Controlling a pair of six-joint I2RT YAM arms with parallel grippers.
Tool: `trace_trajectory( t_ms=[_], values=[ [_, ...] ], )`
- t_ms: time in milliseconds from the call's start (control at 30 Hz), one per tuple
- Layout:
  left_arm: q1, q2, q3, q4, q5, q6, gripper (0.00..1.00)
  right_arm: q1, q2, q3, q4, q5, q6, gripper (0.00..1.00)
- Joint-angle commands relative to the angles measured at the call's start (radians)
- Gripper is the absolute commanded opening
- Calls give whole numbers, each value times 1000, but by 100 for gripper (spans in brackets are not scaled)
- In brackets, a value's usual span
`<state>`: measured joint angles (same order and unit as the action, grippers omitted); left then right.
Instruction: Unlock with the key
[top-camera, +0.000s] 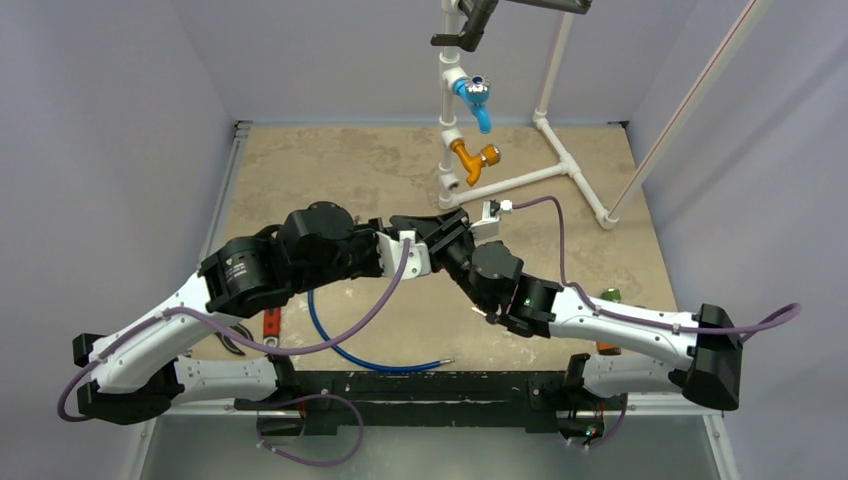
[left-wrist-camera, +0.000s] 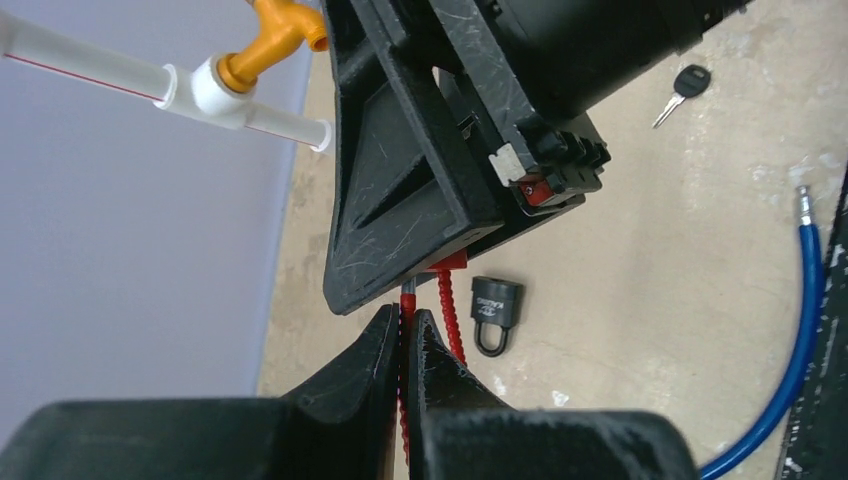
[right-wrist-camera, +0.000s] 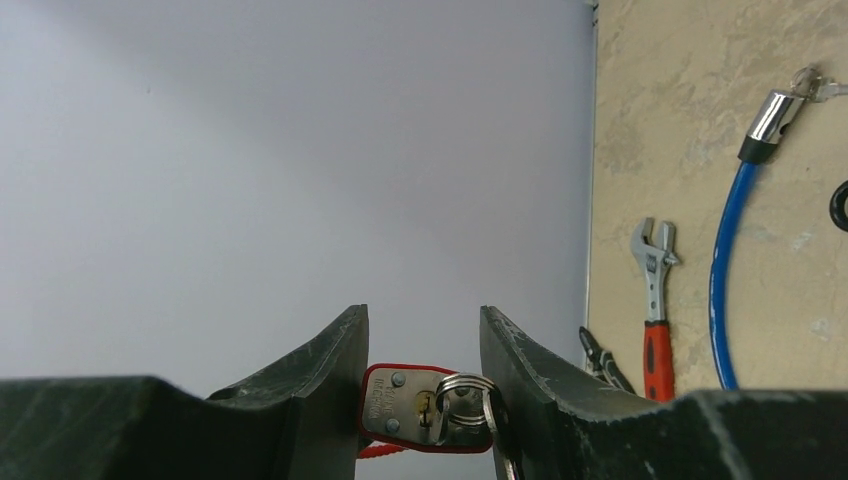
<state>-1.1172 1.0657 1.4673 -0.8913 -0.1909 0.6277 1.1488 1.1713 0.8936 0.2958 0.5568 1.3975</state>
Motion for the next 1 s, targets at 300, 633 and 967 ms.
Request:
trace_trajectory(
  t_ms=[300, 633, 967],
  values=[
    [75, -56, -142, -27, 178, -280, 0, -18, -14, -129, 577, 57, 168, 0],
    [79, -59, -209, -17, 247, -354, 0, -20, 118, -72, 756, -25, 240, 0],
    [115, -79, -338, 18, 296, -465, 0, -20, 76, -65, 806, -42, 251, 0]
  ],
)
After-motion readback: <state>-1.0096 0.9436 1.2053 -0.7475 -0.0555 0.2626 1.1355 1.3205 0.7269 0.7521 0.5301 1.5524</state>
